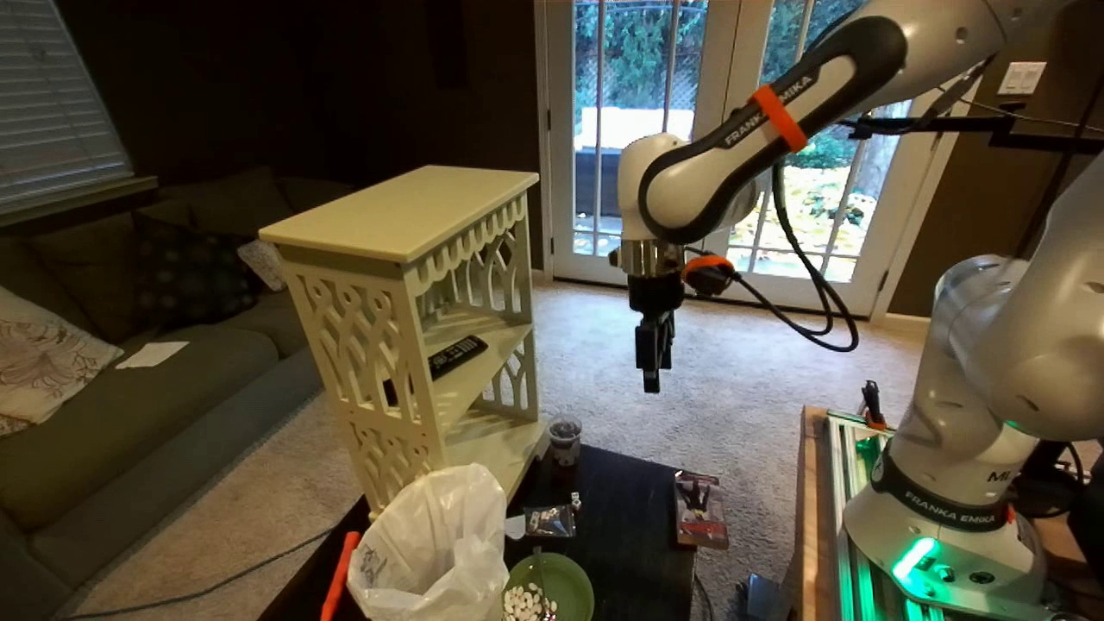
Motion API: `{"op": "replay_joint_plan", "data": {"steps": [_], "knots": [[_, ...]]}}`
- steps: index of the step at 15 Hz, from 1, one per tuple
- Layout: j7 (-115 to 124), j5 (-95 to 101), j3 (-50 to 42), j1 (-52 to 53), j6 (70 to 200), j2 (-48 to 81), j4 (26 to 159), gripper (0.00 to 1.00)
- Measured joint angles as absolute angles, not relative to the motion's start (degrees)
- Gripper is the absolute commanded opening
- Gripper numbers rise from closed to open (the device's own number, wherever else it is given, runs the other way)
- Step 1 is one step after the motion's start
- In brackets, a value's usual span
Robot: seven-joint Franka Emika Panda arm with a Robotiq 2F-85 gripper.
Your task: Put the bowl on top of the shelf.
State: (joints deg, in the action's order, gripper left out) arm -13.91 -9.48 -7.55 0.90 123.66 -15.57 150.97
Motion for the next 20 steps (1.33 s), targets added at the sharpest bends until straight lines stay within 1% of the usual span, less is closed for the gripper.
{"op": "replay_joint_plan", "data": {"steps": [3, 9, 11, 15, 20], "knots": [[-20.4, -15.3, -7.0, 3.0, 124.9, -9.1, 151.8, 1.00], [-20.3, -15.3, -6.7, 2.1, 125.4, -9.1, 151.4, 1.00], [-20.4, -15.9, -5.9, 2.4, 129.4, -6.7, 152.1, 1.00], [-28.3, -25.1, -2.5, 3.2, 138.2, 5.7, 152.9, 1.00], [-35.9, -28.8, 3.8, 0.6, 139.8, 22.4, 147.5, 1.00]]}}
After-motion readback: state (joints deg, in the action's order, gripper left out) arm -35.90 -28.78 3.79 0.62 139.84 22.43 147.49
